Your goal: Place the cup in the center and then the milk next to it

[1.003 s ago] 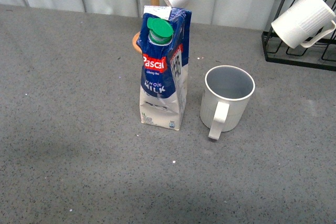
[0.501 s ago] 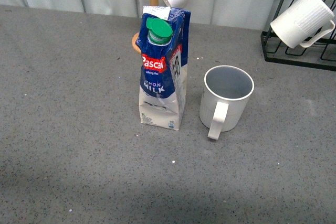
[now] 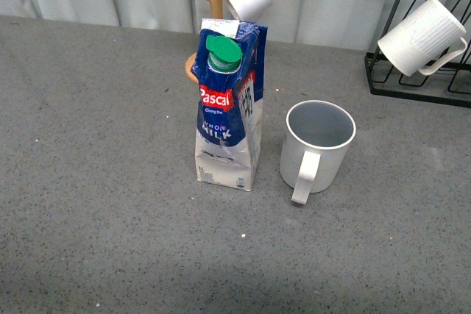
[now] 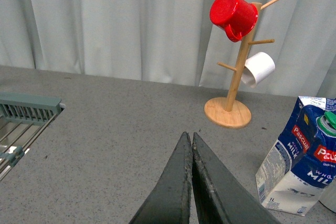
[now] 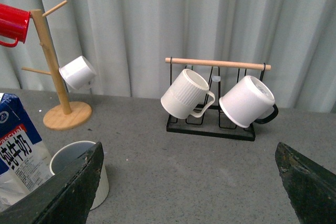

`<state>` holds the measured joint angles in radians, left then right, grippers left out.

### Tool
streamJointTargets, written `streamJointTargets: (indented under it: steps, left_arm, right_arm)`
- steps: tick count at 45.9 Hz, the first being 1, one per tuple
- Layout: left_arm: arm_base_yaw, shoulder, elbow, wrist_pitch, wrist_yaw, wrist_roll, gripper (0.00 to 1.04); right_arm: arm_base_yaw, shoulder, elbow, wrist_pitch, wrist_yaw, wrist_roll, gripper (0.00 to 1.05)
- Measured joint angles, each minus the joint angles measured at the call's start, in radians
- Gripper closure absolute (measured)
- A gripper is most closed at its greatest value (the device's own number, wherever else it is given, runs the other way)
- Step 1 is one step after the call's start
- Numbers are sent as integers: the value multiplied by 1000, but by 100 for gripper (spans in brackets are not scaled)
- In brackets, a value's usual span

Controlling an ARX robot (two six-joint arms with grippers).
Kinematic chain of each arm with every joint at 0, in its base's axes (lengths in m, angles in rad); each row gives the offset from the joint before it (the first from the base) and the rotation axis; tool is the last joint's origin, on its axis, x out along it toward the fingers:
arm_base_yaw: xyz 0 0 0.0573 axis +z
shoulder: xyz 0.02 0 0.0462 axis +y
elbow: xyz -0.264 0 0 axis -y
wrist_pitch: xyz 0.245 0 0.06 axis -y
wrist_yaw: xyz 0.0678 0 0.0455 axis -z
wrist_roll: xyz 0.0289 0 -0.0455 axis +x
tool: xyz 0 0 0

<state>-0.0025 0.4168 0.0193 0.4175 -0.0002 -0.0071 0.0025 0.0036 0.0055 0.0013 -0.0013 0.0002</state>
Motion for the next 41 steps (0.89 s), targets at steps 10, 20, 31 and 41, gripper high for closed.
streamJointTargets:
  steps: [10,20,31,41]
  left_arm:
    - [0,-112,0,-109,0,0,101]
    - [0,-190,0,-187,0,0,101]
    - [0,-330,0,-356,2,0,101]
    - [0,-411,0,-415,0,0,101]
  right_arm:
    - [0,0,0,0,0,0,9]
    - [0,0,0,0,0,0,9]
    - [0,0,0,0,0,0,9]
    - [0,0,0,0,0,0,9]
